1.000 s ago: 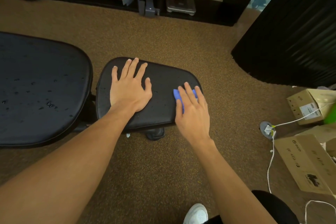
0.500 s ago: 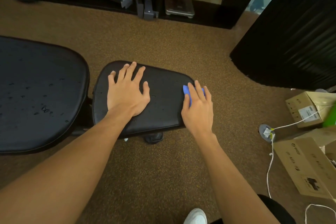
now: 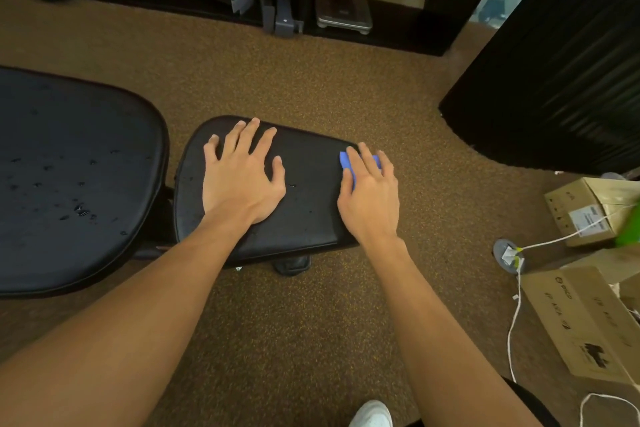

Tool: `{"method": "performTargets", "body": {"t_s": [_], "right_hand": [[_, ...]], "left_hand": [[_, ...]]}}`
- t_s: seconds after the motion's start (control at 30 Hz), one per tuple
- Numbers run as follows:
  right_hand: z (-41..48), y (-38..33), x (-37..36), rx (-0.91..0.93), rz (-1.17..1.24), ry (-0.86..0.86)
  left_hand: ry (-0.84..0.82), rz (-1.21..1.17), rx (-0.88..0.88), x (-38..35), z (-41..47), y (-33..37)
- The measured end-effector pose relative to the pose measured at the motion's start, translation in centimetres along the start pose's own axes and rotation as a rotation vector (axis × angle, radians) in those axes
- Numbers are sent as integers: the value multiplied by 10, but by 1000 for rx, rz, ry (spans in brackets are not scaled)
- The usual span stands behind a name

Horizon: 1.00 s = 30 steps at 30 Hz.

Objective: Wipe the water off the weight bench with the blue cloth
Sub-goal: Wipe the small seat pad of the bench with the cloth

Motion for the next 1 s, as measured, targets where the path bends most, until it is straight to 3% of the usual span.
{"method": "performTargets", "body": {"t_s": [0.13, 0.3, 0.43, 0.6, 0.8, 1.0], "right_hand": [[-26, 1, 5, 216, -14, -38], [-33, 7, 17, 159, 70, 0], [-47, 14, 17, 226, 101, 66], [-15, 15, 12, 24, 155, 37], [-34, 6, 14, 250, 70, 24], [0, 5, 5, 24, 57, 70]], "left_hand": [[12, -9, -2, 1, 0, 0], [14, -5, 4, 0, 1, 0], [15, -2, 5, 0, 1, 0], [20, -3, 4, 1, 0, 1], [22, -9, 7, 1, 1, 0], [31, -8, 6, 2, 1, 1]]}}
Point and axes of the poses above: each hand's wrist, its own z-axis towards the middle knuckle, its own x-axis out of the back of the hand, y = z × x, the point moved 5 cm from there along z, towards the middle knuckle, and after that the axes turned 6 degrees about -x, right-handed, at the moved point
